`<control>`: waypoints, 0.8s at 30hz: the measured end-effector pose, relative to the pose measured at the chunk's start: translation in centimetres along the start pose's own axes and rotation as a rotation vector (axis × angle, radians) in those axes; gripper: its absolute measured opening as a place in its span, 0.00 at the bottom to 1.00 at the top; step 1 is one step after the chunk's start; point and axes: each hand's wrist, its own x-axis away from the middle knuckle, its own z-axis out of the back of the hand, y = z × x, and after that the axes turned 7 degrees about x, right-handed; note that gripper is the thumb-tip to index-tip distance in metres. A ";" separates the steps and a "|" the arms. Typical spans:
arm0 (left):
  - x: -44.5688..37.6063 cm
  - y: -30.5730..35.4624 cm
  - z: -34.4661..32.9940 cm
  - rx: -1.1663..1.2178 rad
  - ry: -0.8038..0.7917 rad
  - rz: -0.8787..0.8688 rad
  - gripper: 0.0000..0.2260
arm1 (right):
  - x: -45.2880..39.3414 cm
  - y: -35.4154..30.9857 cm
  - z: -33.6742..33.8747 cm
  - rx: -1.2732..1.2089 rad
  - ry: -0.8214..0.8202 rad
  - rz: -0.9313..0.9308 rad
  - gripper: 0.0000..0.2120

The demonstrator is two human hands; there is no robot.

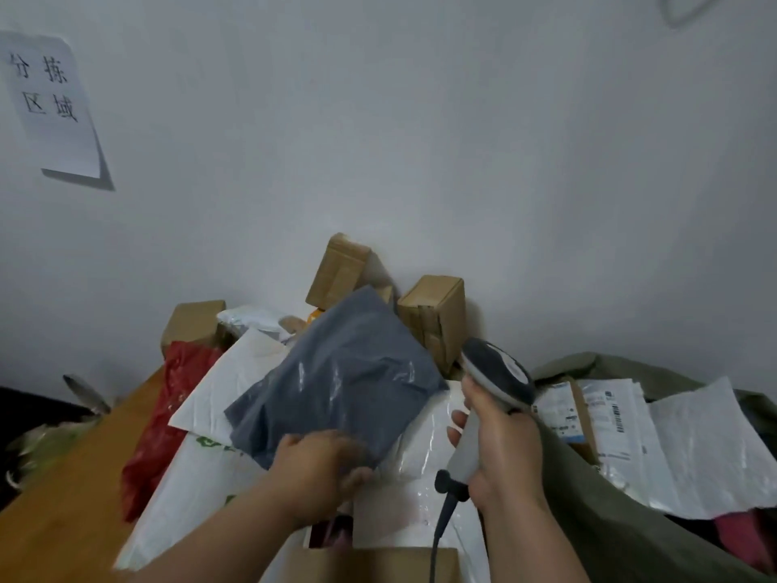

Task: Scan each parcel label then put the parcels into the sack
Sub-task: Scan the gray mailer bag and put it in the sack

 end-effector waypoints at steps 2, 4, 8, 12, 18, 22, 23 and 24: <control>-0.2 -1.7 -0.3 0.109 0.282 0.118 0.14 | -0.5 1.0 -0.1 0.031 -0.025 -0.026 0.11; -0.6 -3.4 0.4 0.173 0.476 0.257 0.16 | -1.0 2.3 -0.5 0.081 -0.052 -0.051 0.08; -1.7 -6.0 1.9 0.259 0.614 0.466 0.25 | -1.3 4.9 -2.3 0.136 -0.155 -0.168 0.06; -3.1 -7.5 2.6 0.416 0.497 0.581 0.37 | -1.5 6.8 -4.1 0.169 -0.257 -0.234 0.08; -4.4 -8.2 2.9 0.661 0.206 0.601 0.46 | -1.7 7.6 -5.5 0.222 -0.276 -0.291 0.10; -5.4 -7.5 4.0 0.923 0.034 0.653 0.47 | -1.9 7.6 -5.6 0.233 -0.260 -0.305 0.11; -5.4 -7.1 4.1 0.951 -0.009 0.648 0.45 | -2.0 7.6 -5.6 0.237 -0.259 -0.307 0.11; -5.4 -6.9 3.9 0.958 -0.038 0.641 0.41 | -2.0 7.7 -5.5 0.241 -0.262 -0.307 0.11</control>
